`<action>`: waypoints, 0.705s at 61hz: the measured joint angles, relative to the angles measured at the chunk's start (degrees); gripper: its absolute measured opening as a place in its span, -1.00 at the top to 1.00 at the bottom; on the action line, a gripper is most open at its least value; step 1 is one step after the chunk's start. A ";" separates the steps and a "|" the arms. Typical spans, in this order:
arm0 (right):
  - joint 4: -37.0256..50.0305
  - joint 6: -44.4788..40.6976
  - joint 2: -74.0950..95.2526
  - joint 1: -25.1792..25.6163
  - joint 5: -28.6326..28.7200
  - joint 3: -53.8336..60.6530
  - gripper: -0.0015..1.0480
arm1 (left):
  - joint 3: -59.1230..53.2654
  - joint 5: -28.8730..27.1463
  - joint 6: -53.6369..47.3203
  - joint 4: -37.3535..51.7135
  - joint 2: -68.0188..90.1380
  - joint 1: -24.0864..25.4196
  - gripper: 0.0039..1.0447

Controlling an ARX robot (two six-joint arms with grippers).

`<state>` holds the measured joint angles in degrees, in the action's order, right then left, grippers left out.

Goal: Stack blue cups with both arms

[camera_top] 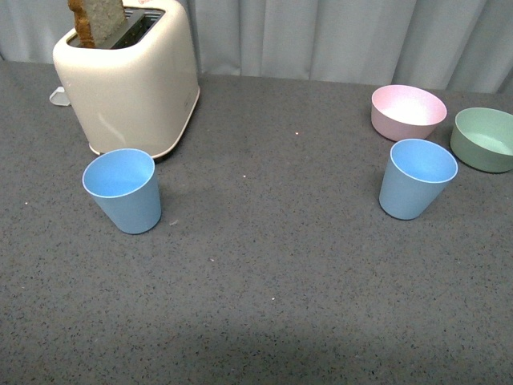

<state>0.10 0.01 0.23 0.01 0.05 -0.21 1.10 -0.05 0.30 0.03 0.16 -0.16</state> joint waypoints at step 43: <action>0.00 0.00 0.00 0.00 0.00 0.00 -0.81 | 18.58 -4.79 13.09 3.98 53.59 -4.48 -0.88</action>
<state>0.10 0.01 0.23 0.01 0.05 -0.21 19.68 -4.84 13.39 4.01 53.76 -4.64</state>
